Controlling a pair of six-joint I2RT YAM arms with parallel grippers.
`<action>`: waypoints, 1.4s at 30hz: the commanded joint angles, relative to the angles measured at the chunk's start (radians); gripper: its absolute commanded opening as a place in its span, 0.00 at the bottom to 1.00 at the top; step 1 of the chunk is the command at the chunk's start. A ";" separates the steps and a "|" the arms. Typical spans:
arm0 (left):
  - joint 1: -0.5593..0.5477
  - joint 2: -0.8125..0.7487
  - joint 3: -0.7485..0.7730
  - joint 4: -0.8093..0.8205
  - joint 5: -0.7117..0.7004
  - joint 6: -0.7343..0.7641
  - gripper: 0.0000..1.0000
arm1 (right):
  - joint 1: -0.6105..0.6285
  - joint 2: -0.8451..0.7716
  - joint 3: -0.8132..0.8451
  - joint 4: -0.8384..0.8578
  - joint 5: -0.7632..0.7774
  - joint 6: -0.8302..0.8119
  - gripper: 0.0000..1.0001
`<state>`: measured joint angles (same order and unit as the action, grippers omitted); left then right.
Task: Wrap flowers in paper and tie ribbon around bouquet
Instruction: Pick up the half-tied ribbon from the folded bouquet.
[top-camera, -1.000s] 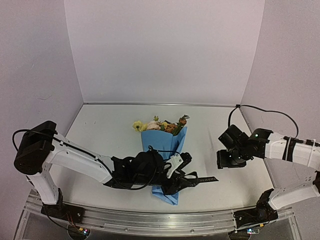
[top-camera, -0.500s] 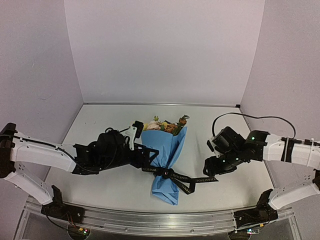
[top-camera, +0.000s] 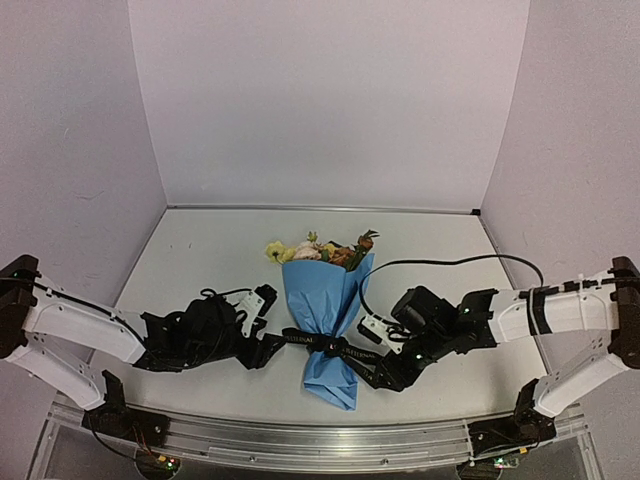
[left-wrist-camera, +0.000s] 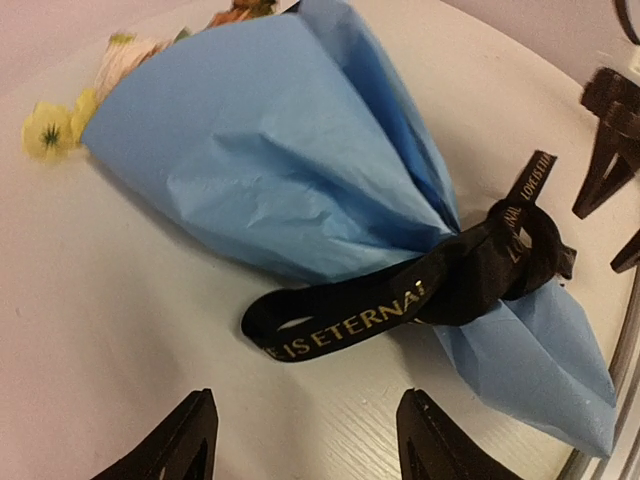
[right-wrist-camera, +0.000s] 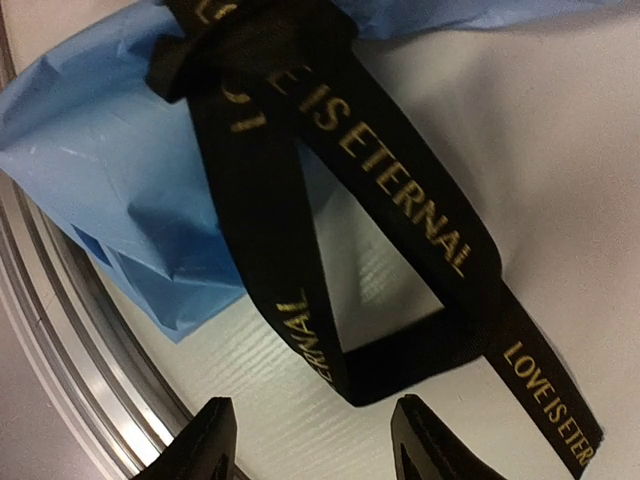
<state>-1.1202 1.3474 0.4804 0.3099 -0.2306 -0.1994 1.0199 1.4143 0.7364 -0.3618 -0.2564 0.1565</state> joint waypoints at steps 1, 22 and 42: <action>0.008 0.036 0.053 0.090 0.057 0.379 0.65 | 0.003 0.036 0.001 0.132 -0.089 -0.081 0.55; 0.091 0.316 0.301 -0.138 0.286 0.742 0.65 | 0.005 0.082 -0.049 0.151 -0.050 -0.091 0.55; 0.091 0.306 0.299 -0.132 0.240 0.749 0.21 | 0.005 0.118 -0.011 0.150 -0.035 -0.061 0.38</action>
<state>-1.0328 1.6901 0.7589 0.1734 0.0223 0.5537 1.0199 1.5230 0.6918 -0.2279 -0.3050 0.0837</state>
